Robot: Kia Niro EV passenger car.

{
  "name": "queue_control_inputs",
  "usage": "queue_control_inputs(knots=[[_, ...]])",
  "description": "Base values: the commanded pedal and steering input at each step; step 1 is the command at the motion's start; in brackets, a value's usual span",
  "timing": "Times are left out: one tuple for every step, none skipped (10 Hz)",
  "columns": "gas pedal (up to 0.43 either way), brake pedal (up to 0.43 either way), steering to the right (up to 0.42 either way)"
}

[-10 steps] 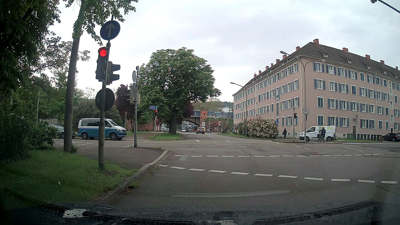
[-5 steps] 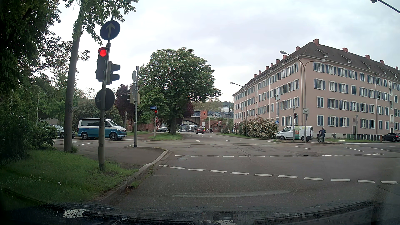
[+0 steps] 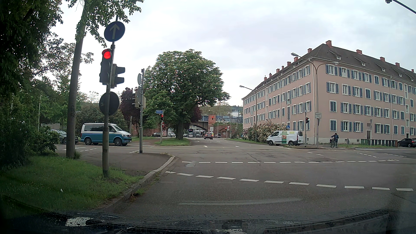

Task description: Follow the waypoints while adhering to traffic rules and regulations

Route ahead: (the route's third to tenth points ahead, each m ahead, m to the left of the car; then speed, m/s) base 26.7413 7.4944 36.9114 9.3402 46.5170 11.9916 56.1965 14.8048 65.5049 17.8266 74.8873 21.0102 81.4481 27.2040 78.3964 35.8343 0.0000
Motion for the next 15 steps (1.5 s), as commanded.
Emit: queue_control_inputs(knots=[[0.0, 0.201, 0.007], [0.0, 0.201, 0.007], [0.0, 0.201, 0.007], [0.0, 0.201, 0.007], [0.0, 0.201, 0.007], [0.0, 0.201, 0.007], [0.0, 0.201, 0.007], [0.0, 0.201, 0.007], [0.0, 0.201, 0.007], [0.0, 0.201, 0.007], [0.0, 0.201, 0.007], [0.0, 0.201, 0.007], [0.0, 0.201, 0.007], [0.0, 0.201, 0.007], [0.0, 0.201, 0.007]])
